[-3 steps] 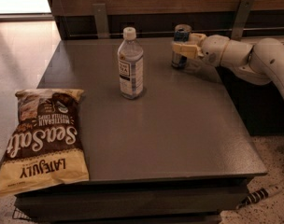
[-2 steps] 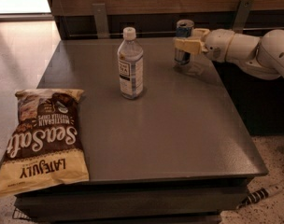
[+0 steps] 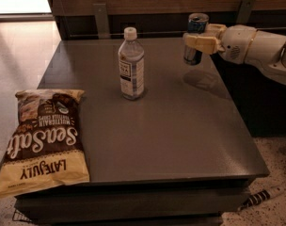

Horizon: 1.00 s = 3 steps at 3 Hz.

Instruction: Move redbull can near brown chip bag

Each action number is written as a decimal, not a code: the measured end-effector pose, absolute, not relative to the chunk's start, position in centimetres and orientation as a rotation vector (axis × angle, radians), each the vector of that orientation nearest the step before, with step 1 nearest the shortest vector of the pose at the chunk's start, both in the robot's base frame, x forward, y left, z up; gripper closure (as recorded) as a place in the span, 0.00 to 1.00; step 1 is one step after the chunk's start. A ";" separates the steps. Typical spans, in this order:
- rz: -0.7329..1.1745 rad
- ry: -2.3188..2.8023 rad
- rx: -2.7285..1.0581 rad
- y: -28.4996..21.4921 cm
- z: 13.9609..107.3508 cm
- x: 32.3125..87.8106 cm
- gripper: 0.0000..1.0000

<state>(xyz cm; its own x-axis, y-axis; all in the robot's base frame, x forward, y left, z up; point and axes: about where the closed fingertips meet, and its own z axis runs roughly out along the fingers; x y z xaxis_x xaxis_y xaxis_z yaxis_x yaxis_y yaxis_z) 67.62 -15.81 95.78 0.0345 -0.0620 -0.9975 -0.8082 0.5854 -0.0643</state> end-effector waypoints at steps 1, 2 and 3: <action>0.717 1.422 -0.750 -15.7 96.6 62.9 1.00; 0.746 1.437 -0.740 -14.5 96.4 58.4 1.00; 0.764 1.455 -0.761 -12.1 95.8 54.7 1.00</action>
Offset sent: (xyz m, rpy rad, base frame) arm -0.1514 0.0253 -0.0007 0.0759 0.0764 0.0158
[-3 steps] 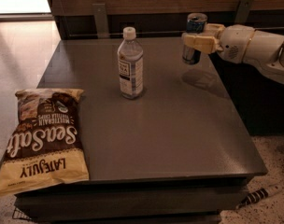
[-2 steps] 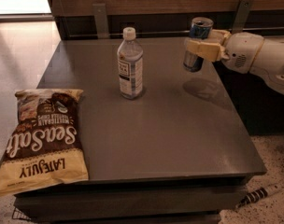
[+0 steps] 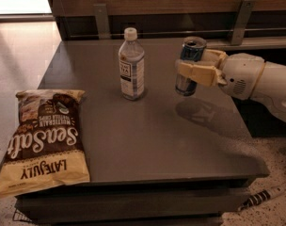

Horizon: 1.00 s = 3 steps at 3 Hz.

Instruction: Move redbull can near brown chip bag

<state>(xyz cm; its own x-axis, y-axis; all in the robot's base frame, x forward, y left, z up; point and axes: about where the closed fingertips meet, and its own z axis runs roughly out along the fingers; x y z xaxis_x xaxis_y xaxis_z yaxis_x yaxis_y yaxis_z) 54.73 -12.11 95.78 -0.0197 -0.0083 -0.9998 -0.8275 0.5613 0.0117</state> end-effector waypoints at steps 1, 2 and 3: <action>0.798 1.445 -0.793 -8.5 94.4 51.5 1.00; 0.858 1.403 -0.848 -3.6 93.1 48.6 1.00; 0.899 1.378 -0.883 -0.9 92.6 47.3 1.00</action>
Offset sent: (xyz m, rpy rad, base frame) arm -0.0836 0.1148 -0.0390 0.0208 -0.0209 0.1605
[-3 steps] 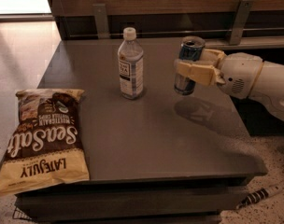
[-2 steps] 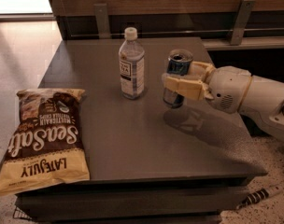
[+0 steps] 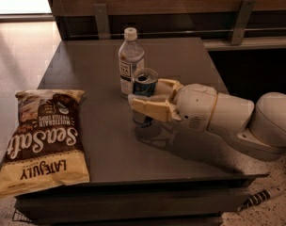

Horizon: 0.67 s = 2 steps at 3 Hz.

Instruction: Move redbull can near brown chip bag

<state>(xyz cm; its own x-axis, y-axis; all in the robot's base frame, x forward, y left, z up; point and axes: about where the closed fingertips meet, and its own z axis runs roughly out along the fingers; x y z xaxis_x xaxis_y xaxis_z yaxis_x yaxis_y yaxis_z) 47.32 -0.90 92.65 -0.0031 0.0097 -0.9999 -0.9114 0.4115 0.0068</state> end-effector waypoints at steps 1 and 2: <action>0.941 1.331 -0.954 2.1 92.1 45.8 1.00; 0.947 1.303 -1.061 3.6 91.2 45.3 1.00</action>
Offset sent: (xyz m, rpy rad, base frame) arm -0.0254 0.0559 -0.0300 -0.1206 -0.0946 0.2360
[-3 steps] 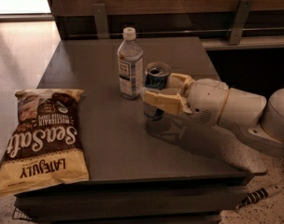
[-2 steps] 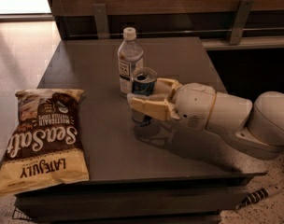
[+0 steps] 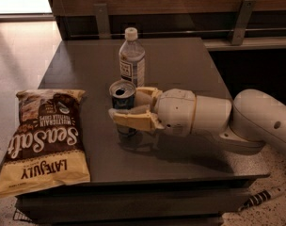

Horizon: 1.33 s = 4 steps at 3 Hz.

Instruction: Move redbull can near brown chip bag

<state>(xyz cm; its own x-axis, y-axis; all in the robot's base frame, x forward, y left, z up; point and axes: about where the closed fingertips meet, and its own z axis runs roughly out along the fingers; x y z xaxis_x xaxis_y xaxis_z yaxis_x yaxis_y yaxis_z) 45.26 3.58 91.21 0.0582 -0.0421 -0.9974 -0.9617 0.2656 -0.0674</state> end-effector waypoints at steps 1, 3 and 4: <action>0.950 1.298 -1.147 4.3 89.7 44.4 1.00; 0.953 1.293 -1.176 4.9 89.4 44.0 0.68; 0.955 1.290 -1.180 5.1 89.4 43.9 0.43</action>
Offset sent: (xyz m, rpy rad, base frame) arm -0.0100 0.0088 -0.0176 -0.0595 -0.0164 0.0642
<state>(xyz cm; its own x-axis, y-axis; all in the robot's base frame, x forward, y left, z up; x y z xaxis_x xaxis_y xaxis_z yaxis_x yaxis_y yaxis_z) 43.93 5.06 89.43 0.0850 -0.1032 -0.9910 -0.9779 0.1818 -0.1028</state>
